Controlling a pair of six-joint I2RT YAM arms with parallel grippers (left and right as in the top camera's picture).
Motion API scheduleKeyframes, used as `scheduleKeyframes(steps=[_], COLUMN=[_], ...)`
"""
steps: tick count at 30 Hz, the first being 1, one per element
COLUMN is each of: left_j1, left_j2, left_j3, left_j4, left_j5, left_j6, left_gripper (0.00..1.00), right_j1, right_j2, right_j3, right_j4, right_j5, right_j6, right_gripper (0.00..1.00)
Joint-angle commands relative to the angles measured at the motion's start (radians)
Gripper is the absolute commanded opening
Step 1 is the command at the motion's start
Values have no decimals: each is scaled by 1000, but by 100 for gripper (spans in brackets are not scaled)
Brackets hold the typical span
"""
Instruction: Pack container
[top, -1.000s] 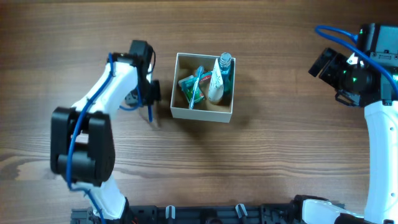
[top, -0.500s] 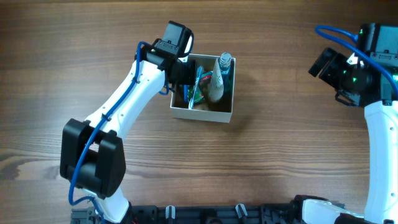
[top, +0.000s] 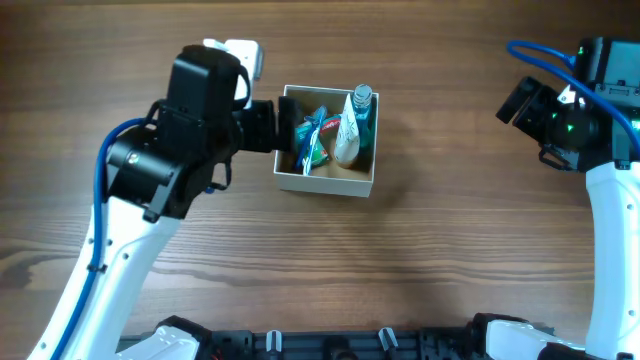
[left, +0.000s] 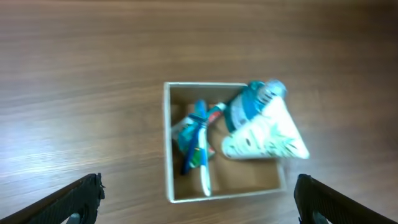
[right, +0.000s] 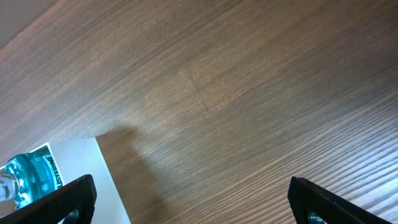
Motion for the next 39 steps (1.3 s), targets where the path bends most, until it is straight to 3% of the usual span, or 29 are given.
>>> scheduleKeyframes(steps=[1, 5, 9, 14, 17, 24, 39], left_j1=[72, 192, 335, 346, 346, 341, 341], left_j2=[-57, -212, -507, -874, -1076, -1244, -1254], left_j3=[-13, -216, -651, -1069, -1229, -1368, -1369], left_j4=[16, 130, 314, 429, 432, 432, 443], left_j5=[-75, -23, 119, 164, 166, 165, 165], left_j6=[95, 133, 132, 132, 105, 106, 106], left_gripper=[100, 100, 100, 100, 100, 100, 100], right_j1=[-2, -2, -2, -2, -2, -2, -2], right_j2=[5, 5, 5, 5, 5, 5, 5], right_j3=[5, 5, 5, 5, 5, 5, 5], right_j4=[2, 2, 2, 2, 2, 2, 2], right_j5=[-5, -5, -5, -5, -5, -5, -5], right_j6=[5, 4, 5, 5, 4, 4, 5], right_gripper=[100, 100, 100, 100, 100, 100, 100])
